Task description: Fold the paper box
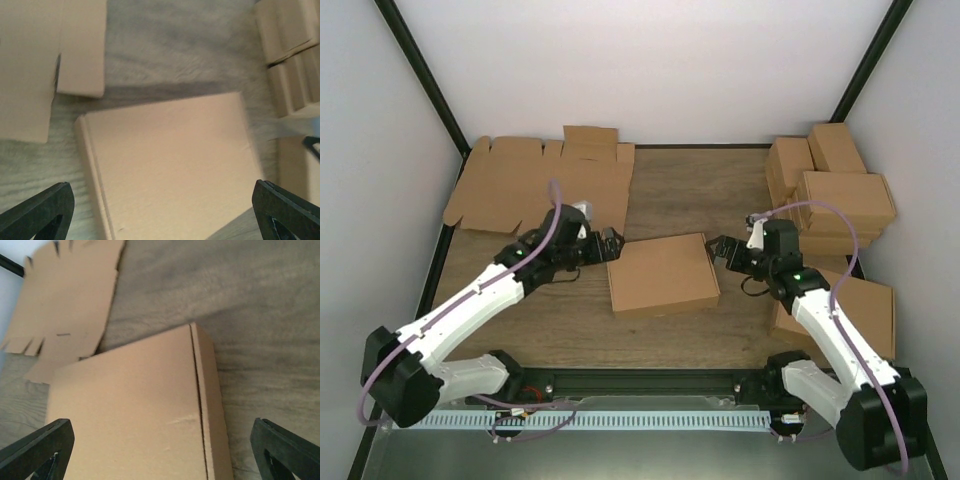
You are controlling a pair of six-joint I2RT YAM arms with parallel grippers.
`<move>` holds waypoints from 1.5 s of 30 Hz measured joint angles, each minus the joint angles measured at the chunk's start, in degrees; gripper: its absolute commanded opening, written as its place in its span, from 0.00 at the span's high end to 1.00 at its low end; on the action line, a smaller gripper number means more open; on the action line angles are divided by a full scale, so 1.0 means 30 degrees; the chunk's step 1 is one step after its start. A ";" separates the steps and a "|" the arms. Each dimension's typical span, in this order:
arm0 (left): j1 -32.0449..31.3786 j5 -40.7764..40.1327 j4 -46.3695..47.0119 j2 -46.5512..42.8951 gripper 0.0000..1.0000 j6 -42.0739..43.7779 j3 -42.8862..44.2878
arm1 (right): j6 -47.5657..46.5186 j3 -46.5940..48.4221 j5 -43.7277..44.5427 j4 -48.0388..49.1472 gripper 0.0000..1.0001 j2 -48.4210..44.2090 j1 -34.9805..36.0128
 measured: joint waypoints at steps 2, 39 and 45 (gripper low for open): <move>0.0015 0.0211 0.0350 0.0372 0.00 -0.0007 -0.1144 | 0.0117 -0.0007 0.0000 -0.0102 0.09 0.1005 0.0000; -0.2601 0.5850 0.7293 0.7992 0.63 -0.1348 -0.1734 | 0.0248 0.4452 0.7570 -0.4976 0.51 0.0233 0.1982; -0.4306 0.6666 0.7461 1.1941 0.66 -0.1596 0.2164 | 0.2361 0.5814 1.1234 -0.6900 0.53 -0.1909 0.1982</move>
